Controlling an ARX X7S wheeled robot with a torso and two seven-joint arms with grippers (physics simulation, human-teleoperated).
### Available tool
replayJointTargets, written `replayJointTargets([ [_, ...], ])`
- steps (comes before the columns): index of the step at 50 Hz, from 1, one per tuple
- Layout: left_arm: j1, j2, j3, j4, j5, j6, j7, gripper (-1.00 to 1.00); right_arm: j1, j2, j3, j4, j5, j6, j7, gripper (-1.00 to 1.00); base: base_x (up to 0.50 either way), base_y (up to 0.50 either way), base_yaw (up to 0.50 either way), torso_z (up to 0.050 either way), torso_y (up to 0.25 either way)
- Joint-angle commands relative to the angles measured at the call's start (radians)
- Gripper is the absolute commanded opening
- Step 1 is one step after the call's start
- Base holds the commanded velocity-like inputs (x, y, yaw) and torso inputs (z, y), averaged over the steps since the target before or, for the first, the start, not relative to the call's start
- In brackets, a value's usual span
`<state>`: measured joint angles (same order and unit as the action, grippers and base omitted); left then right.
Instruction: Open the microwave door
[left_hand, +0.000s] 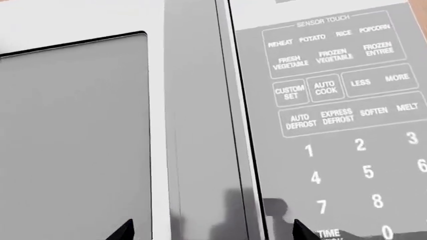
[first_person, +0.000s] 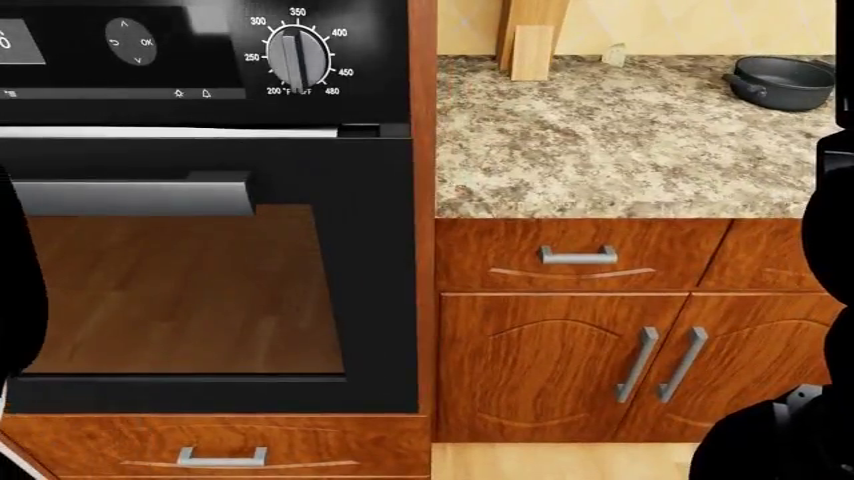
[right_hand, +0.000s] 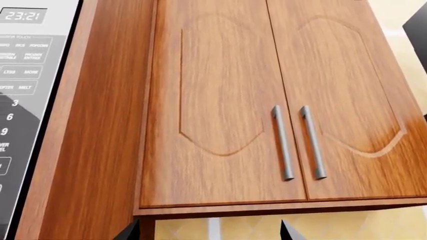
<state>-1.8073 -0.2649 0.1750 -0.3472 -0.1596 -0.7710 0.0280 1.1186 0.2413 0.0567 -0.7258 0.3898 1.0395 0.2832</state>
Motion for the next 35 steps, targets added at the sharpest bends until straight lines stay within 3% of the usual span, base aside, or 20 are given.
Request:
replayJointTargets([
  [1, -0.050, 0.012, 0.041, -0.210, 0.039, 0.135, 0.005, 1.00, 0.004, 0.005, -0.006, 0.001, 0.005, 0.002, 0.005, 1.00, 0.00, 0.00, 0.00, 0.000, 0.000],
  [35, -0.118, 0.043, 0.074, -0.479, 0.057, 0.263, 0.017, 1.00, 0.010, 0.019, -0.006, -0.001, 0.022, 0.004, 0.019, 1.00, 0.00, 0.00, 0.00, 0.000, 0.000],
])
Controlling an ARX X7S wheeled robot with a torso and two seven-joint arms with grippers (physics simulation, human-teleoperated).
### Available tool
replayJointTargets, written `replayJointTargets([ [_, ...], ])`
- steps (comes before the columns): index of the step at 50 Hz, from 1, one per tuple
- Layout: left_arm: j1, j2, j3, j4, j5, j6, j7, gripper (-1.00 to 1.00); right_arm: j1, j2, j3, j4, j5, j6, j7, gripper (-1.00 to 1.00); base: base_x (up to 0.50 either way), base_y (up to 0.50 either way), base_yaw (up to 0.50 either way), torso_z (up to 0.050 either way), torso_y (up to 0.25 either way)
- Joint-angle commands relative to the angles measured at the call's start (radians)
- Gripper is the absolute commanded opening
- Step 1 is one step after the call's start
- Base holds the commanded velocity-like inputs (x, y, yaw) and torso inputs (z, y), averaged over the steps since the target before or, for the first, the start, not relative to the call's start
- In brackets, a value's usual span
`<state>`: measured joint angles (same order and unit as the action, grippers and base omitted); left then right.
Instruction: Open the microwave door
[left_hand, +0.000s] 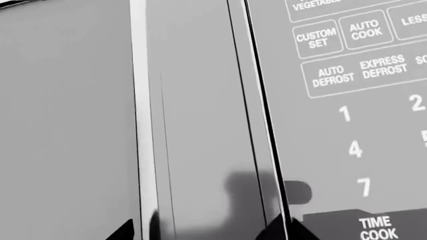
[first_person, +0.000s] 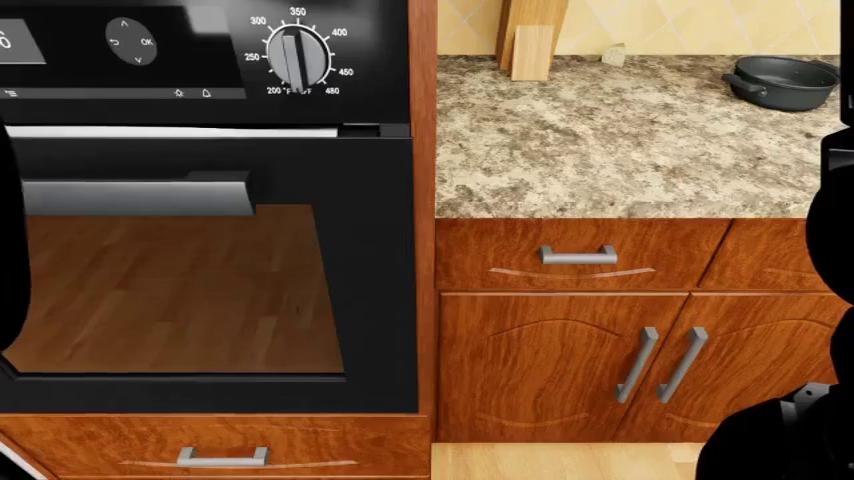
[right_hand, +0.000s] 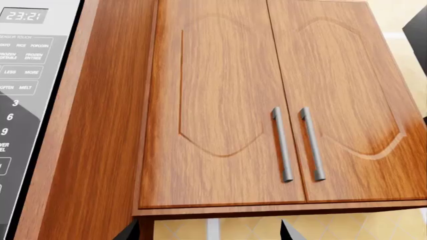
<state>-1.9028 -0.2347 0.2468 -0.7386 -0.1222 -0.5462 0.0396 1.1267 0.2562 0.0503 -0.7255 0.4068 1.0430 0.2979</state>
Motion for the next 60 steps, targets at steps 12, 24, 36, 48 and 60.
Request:
replayJointTargets([
  [12, -0.024, 0.009, 0.001, -0.069, 0.018, 0.040, -0.004, -1.00, 0.004, 0.007, -0.002, -0.002, 0.012, 0.005, 0.010, 1.00, 0.00, 0.00, 0.00, 0.000, 0.000],
  [24, -0.002, -0.014, -0.030, 0.124, -0.018, -0.074, -0.009, -1.00, 0.002, 0.008, 0.001, -0.006, 0.020, 0.004, 0.016, 1.00, 0.00, 0.00, 0.00, 0.000, 0.000],
  [36, 0.054, -0.064, -0.093, 0.508, -0.100, -0.316, -0.011, -1.00, 0.004, 0.009, 0.002, -0.006, 0.028, 0.004, 0.022, 1.00, 0.00, 0.00, 0.00, 0.001, 0.002],
  [48, 0.024, -0.089, -0.174, 0.792, -0.199, -0.551, -0.011, -1.00, 0.016, 0.009, -0.003, 0.000, 0.034, 0.004, 0.026, 1.00, 0.00, 0.00, 0.00, 0.002, 0.005],
  [60, -0.022, -0.095, -0.225, 0.884, -0.240, -0.644, -0.023, -1.00, 0.026, 0.010, -0.009, -0.003, 0.043, 0.011, 0.033, 1.00, 0.00, 0.00, 0.00, 0.002, 0.004],
])
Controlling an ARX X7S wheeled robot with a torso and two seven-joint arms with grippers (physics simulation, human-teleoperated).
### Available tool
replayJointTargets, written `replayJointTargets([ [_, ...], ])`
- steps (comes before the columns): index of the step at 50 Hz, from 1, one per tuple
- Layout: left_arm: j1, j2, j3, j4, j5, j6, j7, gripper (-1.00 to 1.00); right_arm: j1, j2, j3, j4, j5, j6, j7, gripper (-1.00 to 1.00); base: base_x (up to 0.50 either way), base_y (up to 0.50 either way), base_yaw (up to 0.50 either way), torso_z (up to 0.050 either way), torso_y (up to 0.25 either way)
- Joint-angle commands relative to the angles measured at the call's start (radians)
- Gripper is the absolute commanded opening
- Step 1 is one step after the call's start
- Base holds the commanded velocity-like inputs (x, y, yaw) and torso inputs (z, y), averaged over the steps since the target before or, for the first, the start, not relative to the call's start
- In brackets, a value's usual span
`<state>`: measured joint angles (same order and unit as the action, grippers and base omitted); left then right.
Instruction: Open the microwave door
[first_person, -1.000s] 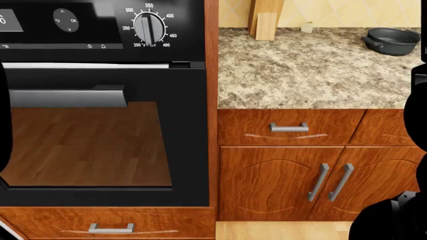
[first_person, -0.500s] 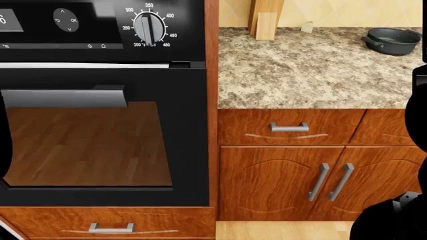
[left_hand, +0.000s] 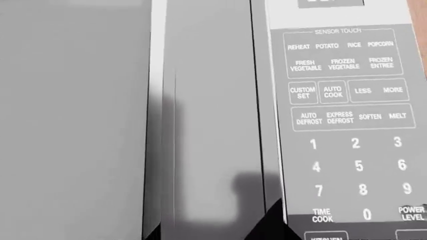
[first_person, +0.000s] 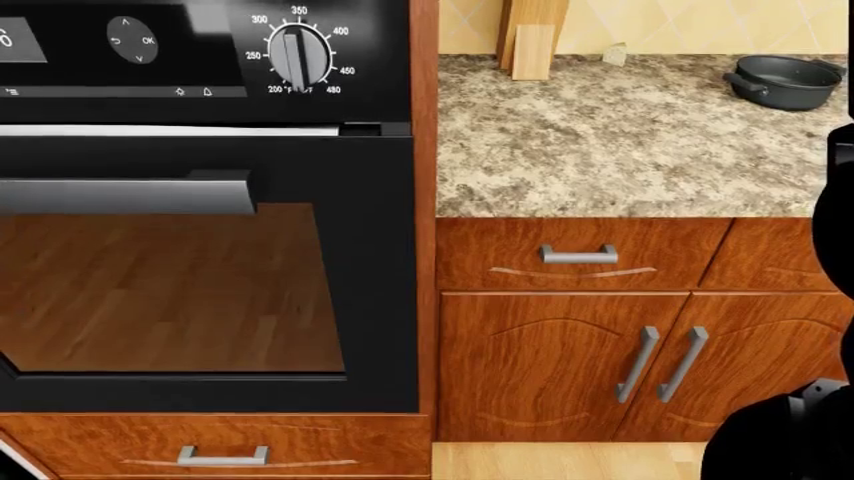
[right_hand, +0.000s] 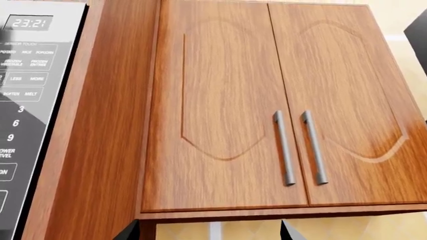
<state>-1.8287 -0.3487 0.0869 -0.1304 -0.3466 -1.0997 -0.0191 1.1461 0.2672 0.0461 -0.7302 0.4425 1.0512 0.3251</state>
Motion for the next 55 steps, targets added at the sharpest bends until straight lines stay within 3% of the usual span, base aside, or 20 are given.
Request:
replayJointTargets([
  [1, -0.105, 0.020, -0.070, 0.286, -0.021, -0.102, 0.034, -1.00, 0.008, -0.001, -0.005, 0.001, 0.008, 0.004, 0.006, 1.00, 0.00, 0.00, 0.00, 0.000, 0.010],
  [22, -0.248, 0.050, -0.158, 0.413, -0.102, -0.261, 0.012, -1.00, 0.011, 0.002, -0.004, -0.004, 0.021, 0.007, 0.017, 1.00, 0.00, 0.00, 0.00, 0.003, 0.005],
  [35, -0.327, 0.067, -0.253, 0.541, -0.199, -0.465, -0.026, -1.00, 0.009, 0.004, -0.010, 0.000, 0.025, 0.000, 0.022, 1.00, 0.00, 0.00, 0.00, 0.003, 0.005],
  [42, -0.351, 0.039, -0.263, 0.521, -0.366, -0.466, -0.148, -1.00, 0.016, 0.006, -0.004, -0.006, 0.034, 0.009, 0.026, 1.00, 0.00, 0.00, 0.00, 0.003, 0.006],
  [55, -0.347, 0.015, -0.258, 0.509, -0.468, -0.451, -0.219, -1.00, 0.012, 0.009, -0.005, -0.002, 0.038, 0.001, 0.031, 1.00, 0.00, 0.00, 0.00, 0.003, 0.005],
])
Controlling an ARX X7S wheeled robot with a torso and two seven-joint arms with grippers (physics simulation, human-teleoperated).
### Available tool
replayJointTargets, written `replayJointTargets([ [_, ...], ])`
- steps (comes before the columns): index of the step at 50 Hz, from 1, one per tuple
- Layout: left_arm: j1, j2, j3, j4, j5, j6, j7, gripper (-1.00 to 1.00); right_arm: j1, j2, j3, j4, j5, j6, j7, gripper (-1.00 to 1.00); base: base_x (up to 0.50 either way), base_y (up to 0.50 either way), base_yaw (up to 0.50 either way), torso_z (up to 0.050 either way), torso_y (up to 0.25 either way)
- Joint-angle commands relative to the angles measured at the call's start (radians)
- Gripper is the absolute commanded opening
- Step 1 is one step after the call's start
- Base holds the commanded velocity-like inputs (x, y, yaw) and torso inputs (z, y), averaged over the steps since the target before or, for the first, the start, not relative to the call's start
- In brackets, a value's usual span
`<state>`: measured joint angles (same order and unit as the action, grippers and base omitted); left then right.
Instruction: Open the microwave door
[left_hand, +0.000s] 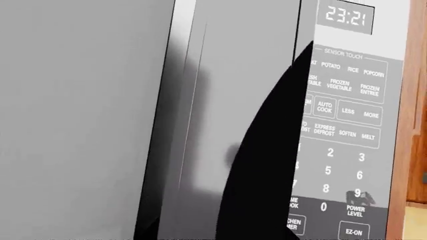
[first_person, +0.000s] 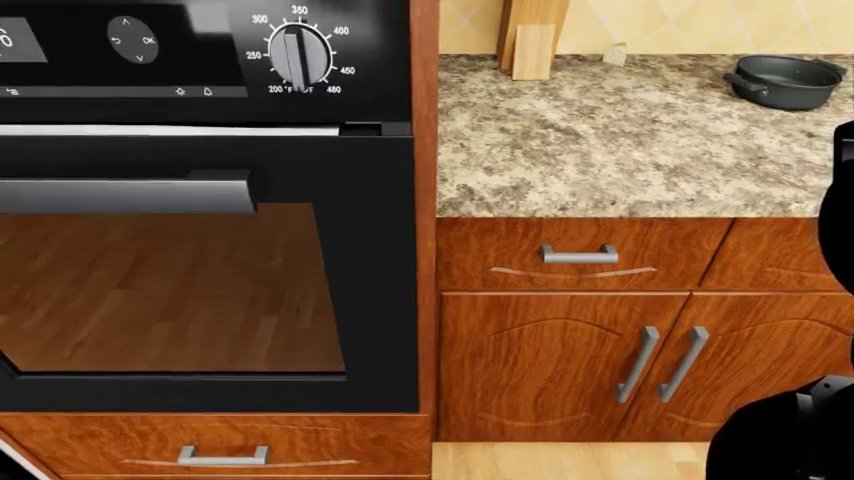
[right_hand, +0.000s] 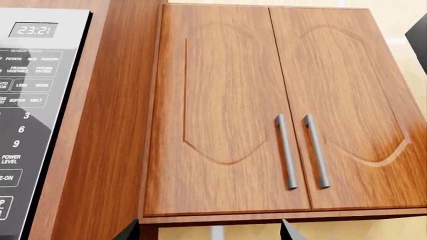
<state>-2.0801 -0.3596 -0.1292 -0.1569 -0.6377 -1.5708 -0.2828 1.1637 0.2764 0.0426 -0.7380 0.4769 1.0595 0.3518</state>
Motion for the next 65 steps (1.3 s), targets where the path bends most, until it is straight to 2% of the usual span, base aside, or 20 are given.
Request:
replayJointTargets([
  [1, -0.096, 0.024, -0.042, 0.534, -0.182, 0.022, 0.041, -1.00, -0.007, 0.000, -0.002, 0.006, 0.004, -0.009, 0.004, 1.00, 0.00, 0.00, 0.00, 0.000, 0.011],
  [3, -0.096, 0.021, -0.041, 0.532, -0.190, 0.025, 0.036, -1.00, -0.007, 0.001, -0.003, 0.007, 0.004, -0.010, 0.005, 1.00, 0.00, 0.00, 0.00, 0.005, 0.006],
  [4, -0.096, 0.019, -0.040, 0.532, -0.194, 0.026, 0.034, 1.00, -0.006, 0.001, -0.004, 0.007, 0.005, -0.010, 0.005, 1.00, 0.00, 0.00, 0.00, 0.000, 0.000],
  [25, -0.118, -0.010, -0.018, 0.507, -0.242, 0.057, -0.004, 1.00, -0.004, 0.008, -0.003, 0.006, 0.015, -0.009, 0.015, 1.00, 0.00, 0.00, 0.00, 0.000, 0.001],
  [30, -0.131, 0.004, -0.031, 0.517, -0.276, 0.031, -0.023, 1.00, -0.003, 0.008, -0.005, 0.007, 0.017, -0.011, 0.017, 1.00, 0.00, 0.00, 0.00, 0.000, 0.000],
  [33, -0.127, 0.021, -0.047, 0.521, -0.360, 0.004, -0.075, 1.00, -0.005, 0.008, -0.005, 0.006, 0.018, -0.012, 0.019, 1.00, 0.00, 0.00, 0.00, 0.000, 0.000],
  [42, -0.092, 0.062, -0.031, 0.485, -0.775, 0.013, -0.383, 1.00, -0.004, 0.011, 0.005, 0.001, 0.028, -0.007, 0.024, 1.00, 0.00, 0.00, 0.00, 0.000, 0.000],
  [48, -0.061, 0.081, 0.001, 0.482, -0.888, 0.037, -0.469, 1.00, -0.001, 0.016, 0.013, -0.003, 0.035, -0.002, 0.025, 1.00, 0.00, 0.00, 0.00, 0.000, 0.000],
  [55, -0.019, 0.083, 0.040, 0.486, -0.905, 0.063, -0.474, 1.00, 0.004, 0.020, 0.015, -0.001, 0.039, 0.000, 0.028, 1.00, 0.00, 0.00, 0.00, 0.000, 0.000],
  [65, 0.080, 0.086, 0.105, 0.485, -0.805, 0.121, -0.404, 1.00, 0.013, 0.025, 0.012, 0.004, 0.043, 0.001, 0.031, 1.00, 0.00, 0.00, 0.00, 0.000, 0.000],
])
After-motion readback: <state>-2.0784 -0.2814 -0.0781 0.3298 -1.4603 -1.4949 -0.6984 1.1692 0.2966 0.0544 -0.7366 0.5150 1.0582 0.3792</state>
